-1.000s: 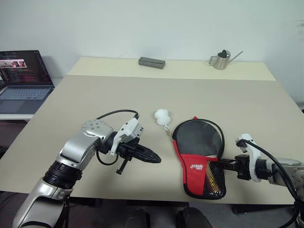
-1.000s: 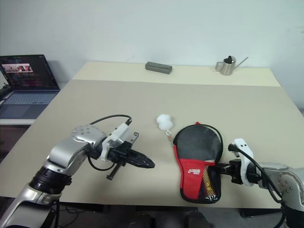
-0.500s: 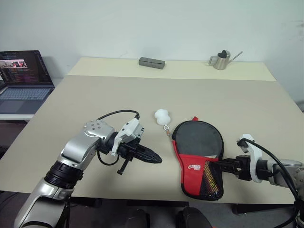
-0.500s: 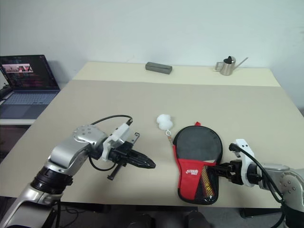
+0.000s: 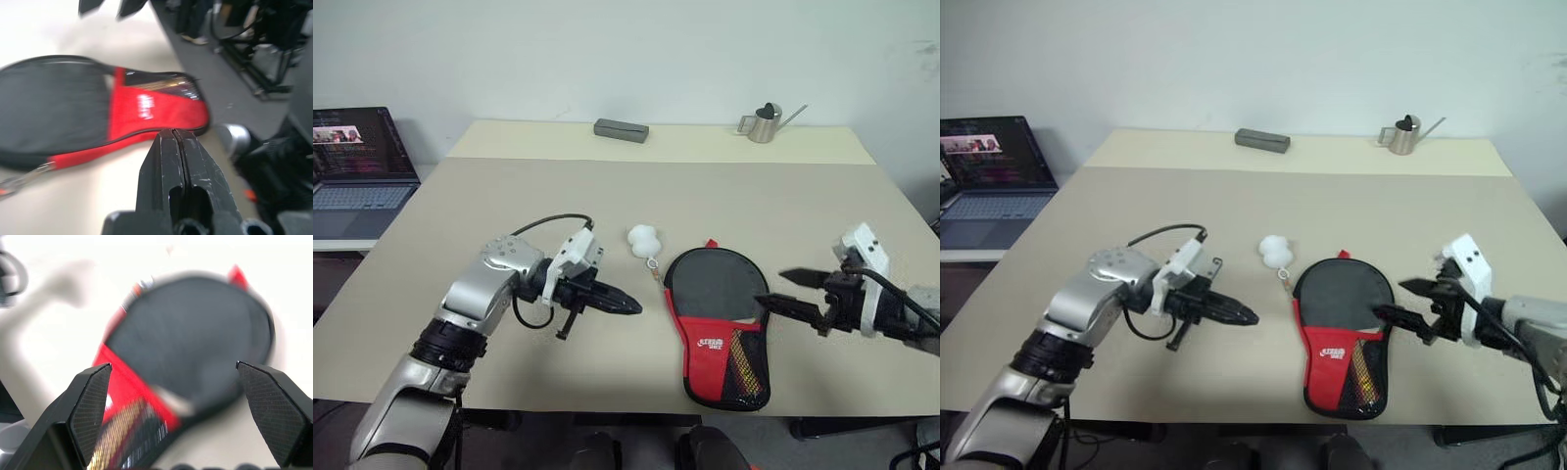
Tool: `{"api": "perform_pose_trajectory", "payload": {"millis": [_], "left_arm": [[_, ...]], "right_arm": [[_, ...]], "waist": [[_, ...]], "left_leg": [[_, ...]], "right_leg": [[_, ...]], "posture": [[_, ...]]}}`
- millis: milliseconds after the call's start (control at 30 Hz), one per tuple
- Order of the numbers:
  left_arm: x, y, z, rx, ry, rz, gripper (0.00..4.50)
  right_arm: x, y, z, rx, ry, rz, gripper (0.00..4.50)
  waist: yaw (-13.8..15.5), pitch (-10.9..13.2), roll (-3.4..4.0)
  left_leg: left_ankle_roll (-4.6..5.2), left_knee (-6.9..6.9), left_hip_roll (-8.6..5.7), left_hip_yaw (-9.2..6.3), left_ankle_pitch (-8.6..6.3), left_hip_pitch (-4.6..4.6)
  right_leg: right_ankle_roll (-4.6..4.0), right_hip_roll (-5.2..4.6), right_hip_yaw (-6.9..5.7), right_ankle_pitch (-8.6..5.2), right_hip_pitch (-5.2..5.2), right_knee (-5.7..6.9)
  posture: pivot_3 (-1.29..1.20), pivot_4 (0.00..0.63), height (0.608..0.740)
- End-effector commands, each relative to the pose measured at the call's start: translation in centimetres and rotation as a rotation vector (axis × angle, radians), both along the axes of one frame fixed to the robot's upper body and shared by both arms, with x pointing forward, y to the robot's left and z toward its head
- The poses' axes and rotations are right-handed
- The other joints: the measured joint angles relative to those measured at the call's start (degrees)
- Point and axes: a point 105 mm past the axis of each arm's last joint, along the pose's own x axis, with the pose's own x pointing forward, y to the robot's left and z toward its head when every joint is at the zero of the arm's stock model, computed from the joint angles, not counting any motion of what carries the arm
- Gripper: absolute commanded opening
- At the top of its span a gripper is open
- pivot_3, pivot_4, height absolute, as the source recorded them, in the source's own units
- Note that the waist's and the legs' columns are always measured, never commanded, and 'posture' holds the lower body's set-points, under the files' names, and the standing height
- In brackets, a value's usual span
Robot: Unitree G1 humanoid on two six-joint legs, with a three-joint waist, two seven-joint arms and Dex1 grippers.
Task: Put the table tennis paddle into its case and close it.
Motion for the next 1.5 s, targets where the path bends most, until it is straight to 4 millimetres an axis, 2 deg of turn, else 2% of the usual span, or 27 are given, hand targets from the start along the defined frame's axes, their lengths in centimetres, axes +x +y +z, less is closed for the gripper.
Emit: {"api": "perform_pose_trajectory", "payload": {"millis": [33, 167, 433, 500, 600, 933, 1167, 1300, 1500], "left_arm": [[1.0, 0.6, 1.4, -0.03, -0.07, 0.042, 0.0], [2.1, 1.5, 1.5, -0.057, -0.087, 0.121, 0.0], [4.4, 5.3, 1.8, -0.059, -0.145, 0.309, 0.0], [4.8, 5.9, 2.0, -0.061, -0.16, 0.351, 0.0], [5.1, 6.3, 2.4, -0.063, -0.177, 0.395, 0.0], [5.2, 5.2, 3.3, -0.095, -0.174, 0.43, 0.0], [5.8, 4.3, 3.5, -0.112, -0.166, 0.455, 0.0], [6.7, 3.8, 3.3, -0.108, -0.167, 0.512, 0.0], [7.8, 3.9, 2.9, -0.101, -0.141, 0.611, 0.0]], "right_arm": [[0.5, 1.8, 1.8, -0.055, -0.155, 0.103, 4.48], [1.7, 3.1, 1.5, -0.079, -0.209, 0.15, 4.48], [4.3, 5.6, -0.1, -0.074, -0.316, 0.178, 4.48], [4.4, 6.6, -1.1, 0.004, -0.258, 0.206, 4.48], [4.8, 7.4, -2.7, 0.033, -0.21, 0.219, 4.48], [5.9, 7.1, -6.8, 0.038, -0.15, 0.227, 4.48], [6.6, 6.6, -10.5, -0.019, -0.092, 0.231, 4.48], [7.4, 6.2, -11.6, -0.031, -0.08, 0.197, 4.48], [7.3, 6.5, -11.8, -0.023, -0.072, 0.204, 4.48]], "waist": [[0.0, 0.0, 0.0], [0.1, 0.0, -0.01], [0.0, 0.0, 0.0], [0.0, 0.0, -0.02], [0.1, 0.0, -0.02], [0.1, 0.0, -0.01], [0.1, 0.0, -0.02], [0.0, 0.0, -0.07], [0.0, -0.1, -0.13]], "left_leg": [[0.0, 0.0, 0.0, 0.01, 0.0, -0.01], [0.0, 0.0, -0.01, -0.03, 0.0, -0.08], [-0.01, 0.01, 0.0, -0.02, 0.0, -0.06], [-0.01, 0.01, -0.01, -0.02, 0.0, -0.07], [-0.01, 0.01, -0.01, -0.05, 0.01, -0.1], [-0.01, 0.02, -0.01, -0.06, 0.01, -0.09], [-0.01, 0.02, -0.01, -0.02, 0.01, -0.03], [-0.02, 0.03, -0.01, 0.0, 0.01, 0.09], [-0.02, 0.03, -0.01, 0.01, 0.01, 0.16]], "right_leg": [[0.0, -0.01, 0.01, 0.0, -0.02, 0.0], [0.0, -0.04, 0.01, 0.0, -0.05, -0.04], [-0.01, -0.04, 0.0, 0.0, -0.08, 0.0], [-0.01, -0.05, 0.0, 0.0, -0.09, 0.0], [-0.02, -0.07, 0.0, 0.01, -0.1, -0.01], [-0.02, -0.07, 0.01, 0.01, -0.1, 0.01], [-0.02, -0.06, -0.01, 0.01, -0.09, 0.05], [-0.03, -0.06, 0.01, 0.02, -0.01, 0.1], [-0.04, -0.06, 0.03, 0.03, 0.03, 0.14]], "posture": [[0.0, 0.15, 0.74], [0.0, 0.15, 0.74], [0.0, 0.15, 0.74], [0.0, 0.15, 0.74], [0.0, 0.15, 0.74], [0.0, 0.15, 0.74], [0.0, 0.15, 0.74], [0.0, 0.15, 0.74], [0.0, 0.15, 0.74]]}}
